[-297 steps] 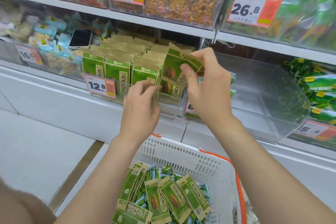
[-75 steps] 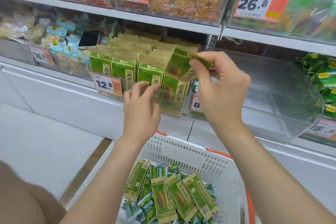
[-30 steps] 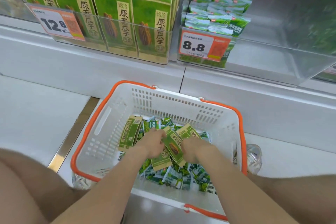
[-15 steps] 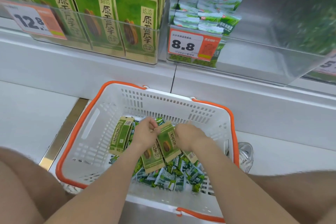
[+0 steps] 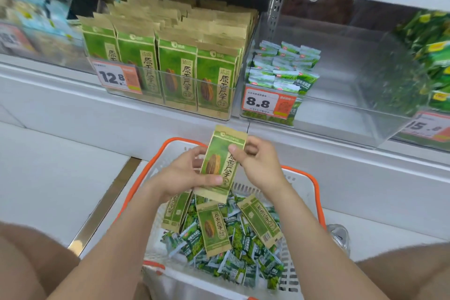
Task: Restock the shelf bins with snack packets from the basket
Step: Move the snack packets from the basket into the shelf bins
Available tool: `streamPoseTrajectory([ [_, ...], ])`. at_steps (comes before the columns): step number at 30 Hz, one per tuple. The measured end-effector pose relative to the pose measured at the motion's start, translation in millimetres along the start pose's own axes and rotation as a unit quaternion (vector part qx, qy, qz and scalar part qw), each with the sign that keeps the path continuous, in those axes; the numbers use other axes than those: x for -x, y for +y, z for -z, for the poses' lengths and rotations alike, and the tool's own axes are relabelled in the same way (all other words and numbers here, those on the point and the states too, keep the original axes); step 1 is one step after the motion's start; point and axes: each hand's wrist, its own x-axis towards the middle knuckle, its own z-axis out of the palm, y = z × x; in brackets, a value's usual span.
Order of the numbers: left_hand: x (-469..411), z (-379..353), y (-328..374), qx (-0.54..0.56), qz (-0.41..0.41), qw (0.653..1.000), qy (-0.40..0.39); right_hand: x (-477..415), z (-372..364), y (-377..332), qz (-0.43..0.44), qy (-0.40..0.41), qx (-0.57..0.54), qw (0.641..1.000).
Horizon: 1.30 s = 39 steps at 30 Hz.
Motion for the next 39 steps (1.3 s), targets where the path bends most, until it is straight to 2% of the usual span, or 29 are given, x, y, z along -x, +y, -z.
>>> streamPoseTrajectory([
  [3, 17.3, 0.4, 9.4, -0.056, -0.003, 0.996, -0.07, 4.3, -9.4, -14.2, 0.037, 0.05, -0.028, 0.998],
  [7, 29.4, 0.8, 24.0, -0.078, -0.042, 0.995, -0.04, 8.3, -18.3, -27.4, 0.076, 0.085, -0.011, 0.993],
  [10, 31.9, 8.4, 34.1, -0.1, -0.08, 0.992, -0.016, 15.6, -27.8, -54.1, 0.139, 0.085, 0.015, 0.986],
  [13, 31.9, 15.1, 50.7, -0.108, -0.132, 0.983, 0.068, 17.1, -33.0, -91.8, 0.21, 0.044, 0.068, 0.974],
  [15, 30.4, 16.6, 67.7, -0.073, -0.183, 0.971, 0.138, 14.4, -34.6, -117.8, 0.262, 0.057, 0.095, 0.959],
  [18, 24.8, 18.4, 94.9, -0.045, -0.265, 0.927, 0.263, 8.7, -39.5, -154.8, 0.331, 0.15, 0.063, 0.93],
  [20, 19.2, 25.3, 111.4, -0.059, -0.279, 0.89, 0.357, 0.8, -41.5, -175.9, 0.371, 0.203, 0.052, 0.905],
  [22, 14.0, 37.7, 129.2, -0.085, -0.276, 0.857, 0.427, -11.7, -42.8, -191.1, 0.397, 0.214, 0.072, 0.89],
  [24, 10.3, 50.9, 149.2, -0.127, -0.272, 0.833, 0.465, -26.3, -45.1, -199.8, 0.415, 0.193, 0.124, 0.881],
  [27, 9.0, 62.6, 179.1, -0.192, -0.239, 0.832, 0.461, -43.8, -50.4, -205.2, 0.425, 0.147, 0.222, 0.865],
  [30, 9.6, 68.4, 198.3, -0.281, -0.186, 0.839, 0.426, -55.9, -49.9, -211.3, 0.428, 0.148, 0.293, 0.842],
  [34, 12.6, 65.8, 207.0, -0.276, -0.181, 0.845, 0.422, -61.8, -47.9, -217.4, 0.456, 0.176, 0.314, 0.814],
  [39, 19.6, 77.6, 218.8, -0.38, -0.158, 0.814, 0.411, -59.6, -46.4, -210.2, 0.506, 0.204, 0.327, 0.772],
])
